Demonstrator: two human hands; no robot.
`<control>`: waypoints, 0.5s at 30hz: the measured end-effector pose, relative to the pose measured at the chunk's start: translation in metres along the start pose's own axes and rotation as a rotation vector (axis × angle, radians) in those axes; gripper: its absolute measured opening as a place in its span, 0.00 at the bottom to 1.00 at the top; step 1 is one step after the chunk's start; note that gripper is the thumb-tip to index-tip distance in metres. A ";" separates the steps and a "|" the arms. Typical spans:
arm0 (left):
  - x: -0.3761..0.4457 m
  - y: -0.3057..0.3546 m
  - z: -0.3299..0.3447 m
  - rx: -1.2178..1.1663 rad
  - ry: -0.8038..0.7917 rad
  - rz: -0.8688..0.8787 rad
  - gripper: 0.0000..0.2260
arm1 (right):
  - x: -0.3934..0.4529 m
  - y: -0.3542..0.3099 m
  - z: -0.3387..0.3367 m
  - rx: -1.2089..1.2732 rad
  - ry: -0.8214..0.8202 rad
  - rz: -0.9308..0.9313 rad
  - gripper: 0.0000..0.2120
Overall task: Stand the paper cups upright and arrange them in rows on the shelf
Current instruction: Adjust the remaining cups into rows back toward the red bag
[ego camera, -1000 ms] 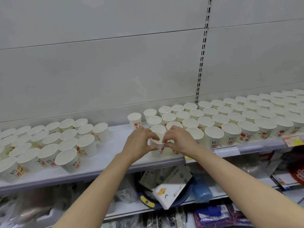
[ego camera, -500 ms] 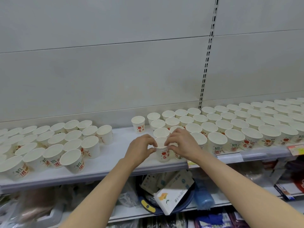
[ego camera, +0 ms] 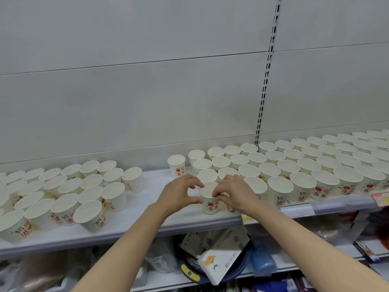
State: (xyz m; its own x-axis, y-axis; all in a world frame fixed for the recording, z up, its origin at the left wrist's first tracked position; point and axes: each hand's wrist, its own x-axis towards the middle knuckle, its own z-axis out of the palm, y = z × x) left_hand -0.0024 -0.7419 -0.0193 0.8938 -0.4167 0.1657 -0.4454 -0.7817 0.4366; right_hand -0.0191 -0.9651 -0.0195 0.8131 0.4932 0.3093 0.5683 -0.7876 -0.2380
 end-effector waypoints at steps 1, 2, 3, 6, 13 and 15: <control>0.001 0.001 0.002 -0.007 -0.012 -0.002 0.17 | 0.000 0.001 0.000 0.004 0.002 -0.005 0.04; 0.001 0.002 0.004 -0.010 -0.018 0.000 0.16 | -0.001 0.001 0.001 0.009 0.004 -0.012 0.04; 0.001 0.002 0.006 -0.007 -0.017 0.002 0.14 | -0.001 0.001 0.002 0.012 0.004 -0.021 0.04; -0.001 0.003 0.010 0.004 -0.005 -0.009 0.11 | -0.001 0.001 0.007 0.023 0.021 -0.047 0.04; -0.012 0.007 -0.007 0.018 0.050 -0.043 0.15 | 0.005 0.000 0.010 0.043 0.224 -0.043 0.05; -0.023 -0.007 -0.019 0.073 0.157 -0.108 0.14 | 0.012 -0.005 0.010 0.043 0.332 -0.049 0.04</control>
State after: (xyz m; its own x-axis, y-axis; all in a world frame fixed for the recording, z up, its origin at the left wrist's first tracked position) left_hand -0.0192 -0.7178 -0.0093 0.9312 -0.2556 0.2597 -0.3441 -0.8516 0.3954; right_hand -0.0114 -0.9516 -0.0235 0.7030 0.3776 0.6027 0.6165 -0.7461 -0.2516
